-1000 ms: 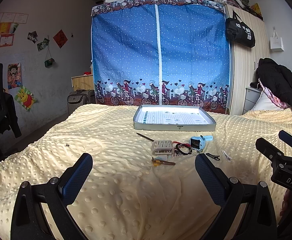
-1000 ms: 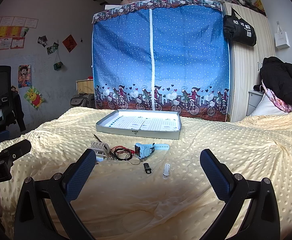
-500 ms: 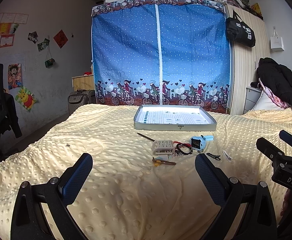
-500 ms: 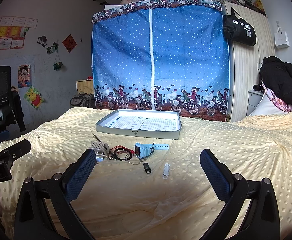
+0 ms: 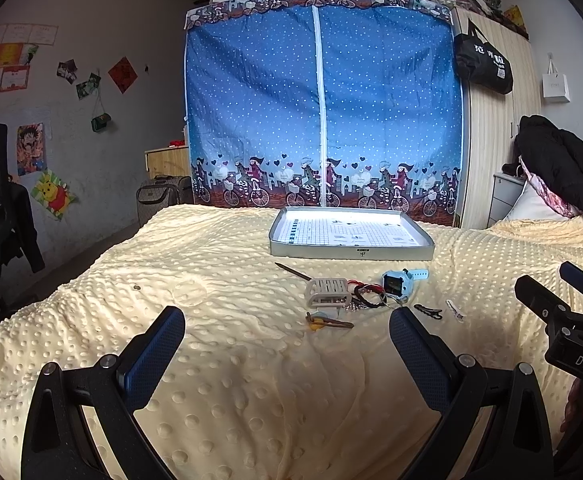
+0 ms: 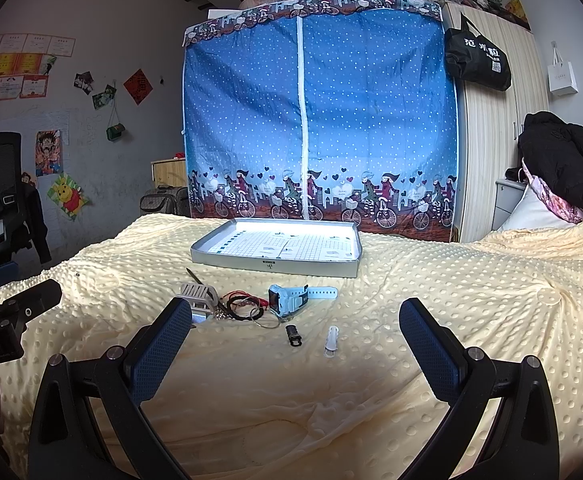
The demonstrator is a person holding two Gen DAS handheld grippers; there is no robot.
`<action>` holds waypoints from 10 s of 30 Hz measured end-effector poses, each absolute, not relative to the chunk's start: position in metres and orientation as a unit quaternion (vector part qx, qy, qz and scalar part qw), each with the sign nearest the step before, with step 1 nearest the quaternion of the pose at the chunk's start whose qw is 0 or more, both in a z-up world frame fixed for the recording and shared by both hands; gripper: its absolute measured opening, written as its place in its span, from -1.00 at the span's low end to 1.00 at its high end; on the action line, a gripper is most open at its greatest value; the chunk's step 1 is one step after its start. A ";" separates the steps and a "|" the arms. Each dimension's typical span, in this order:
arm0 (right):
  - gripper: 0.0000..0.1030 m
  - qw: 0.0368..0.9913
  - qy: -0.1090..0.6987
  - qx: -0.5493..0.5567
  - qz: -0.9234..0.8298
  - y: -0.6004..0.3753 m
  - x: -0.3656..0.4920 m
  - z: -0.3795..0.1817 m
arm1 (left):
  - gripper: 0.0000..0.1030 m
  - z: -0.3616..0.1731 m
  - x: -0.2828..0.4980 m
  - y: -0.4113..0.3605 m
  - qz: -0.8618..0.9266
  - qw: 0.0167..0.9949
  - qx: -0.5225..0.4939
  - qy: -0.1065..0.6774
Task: Organize jewelry
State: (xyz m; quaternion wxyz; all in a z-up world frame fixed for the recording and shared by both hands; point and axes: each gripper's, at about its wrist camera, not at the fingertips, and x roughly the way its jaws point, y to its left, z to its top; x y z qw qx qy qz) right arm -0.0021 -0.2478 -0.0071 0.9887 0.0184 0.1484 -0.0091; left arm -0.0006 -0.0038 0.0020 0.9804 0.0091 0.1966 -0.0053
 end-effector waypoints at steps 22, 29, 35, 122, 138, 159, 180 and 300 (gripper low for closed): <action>0.98 0.966 0.252 0.047 0.040 -0.253 0.035 -0.023 | 1.00 -0.018 0.047 -0.003 -0.051 0.947 0.023 0.315; 0.98 0.941 0.321 0.049 0.093 -0.261 0.082 -0.020 | 1.00 -0.028 0.087 -0.006 -0.099 0.928 0.007 0.359; 0.98 0.916 0.377 0.021 0.137 -0.245 0.120 -0.036 | 0.80 -0.035 0.113 -0.006 -0.131 0.915 -0.011 0.381; -0.74 0.944 0.289 0.113 0.116 -0.312 0.355 -0.081 | -0.94 -0.055 0.392 -0.134 -0.160 0.904 -0.006 0.397; -0.72 0.931 0.324 0.139 0.097 -0.316 0.375 -0.110 | -0.94 -0.084 0.405 -0.146 -0.174 0.882 -0.018 0.439; 0.98 0.971 0.191 0.136 0.049 -0.322 0.268 -0.021 | 1.00 0.003 0.285 -0.081 -0.115 0.947 -0.128 0.270; 0.98 0.981 0.176 0.052 0.066 -0.284 0.101 0.027 | 1.00 0.038 0.116 -0.037 -0.091 0.964 -0.107 0.225; -0.73 0.920 0.342 0.114 0.155 -0.262 0.190 -0.097 | -0.33 -0.038 0.167 -0.083 -0.149 0.922 0.046 0.355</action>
